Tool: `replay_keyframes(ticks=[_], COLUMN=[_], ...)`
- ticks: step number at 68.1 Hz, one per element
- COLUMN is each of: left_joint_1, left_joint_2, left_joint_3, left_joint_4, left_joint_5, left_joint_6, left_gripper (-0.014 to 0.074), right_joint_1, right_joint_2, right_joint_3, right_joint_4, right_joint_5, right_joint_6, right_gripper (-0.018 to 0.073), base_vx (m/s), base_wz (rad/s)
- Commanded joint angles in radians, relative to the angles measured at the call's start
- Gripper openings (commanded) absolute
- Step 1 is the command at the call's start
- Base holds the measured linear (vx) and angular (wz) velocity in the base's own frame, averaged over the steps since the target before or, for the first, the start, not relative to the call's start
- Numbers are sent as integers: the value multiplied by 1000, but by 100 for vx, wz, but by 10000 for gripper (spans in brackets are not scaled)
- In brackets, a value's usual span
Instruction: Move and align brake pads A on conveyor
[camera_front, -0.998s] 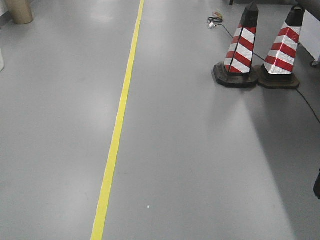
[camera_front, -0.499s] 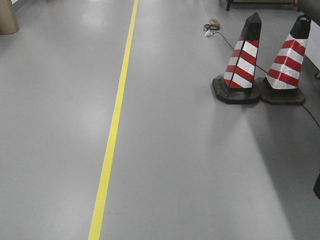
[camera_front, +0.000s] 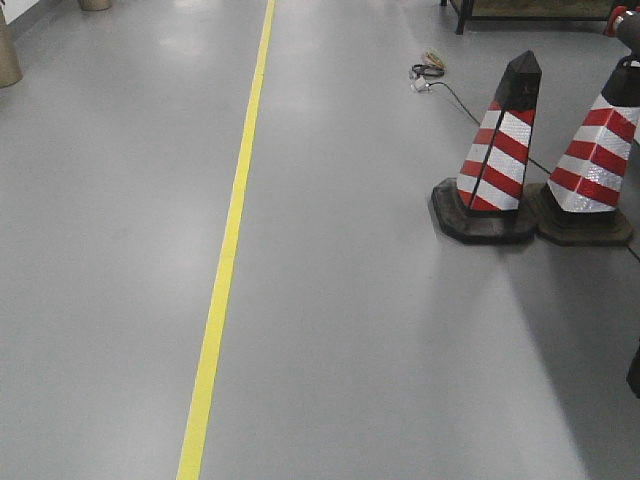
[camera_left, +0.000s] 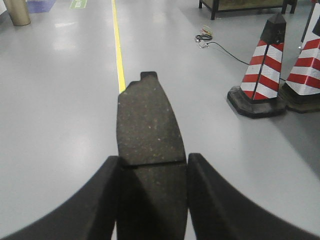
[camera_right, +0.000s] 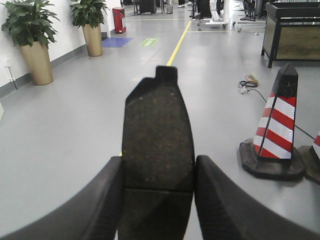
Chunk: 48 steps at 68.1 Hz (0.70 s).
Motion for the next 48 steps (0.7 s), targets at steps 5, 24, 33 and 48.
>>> replay_keyframes(ticks=[5,24,33,48], left_joint_1=[-5,-5,-5,-5], left_joint_2=[6,6,6,6], left_joint_3=[-30,-30,-30,-30], left_joint_4=[-11,-11,-11,-11], left_joint_5=[-96,-96,-96,-96], left_joint_6=[-1,-1,-1,-1], left_gripper=[72,72,72,72], right_joint_1=[-1,-1,-1,-1], right_joint_2=[7,7,7,7], right_joint_3=[-30,-30,-30,-30], right_joint_4=[-3,-3,-3,-3], right_joint_5=[-105,-105,-105,-105], right_joint_6=[-5,-5,-5,-5], right_gripper=[24,24,24,24], base_vx=[47,46,44,43], base_wz=[-1,-3,-5,-7])
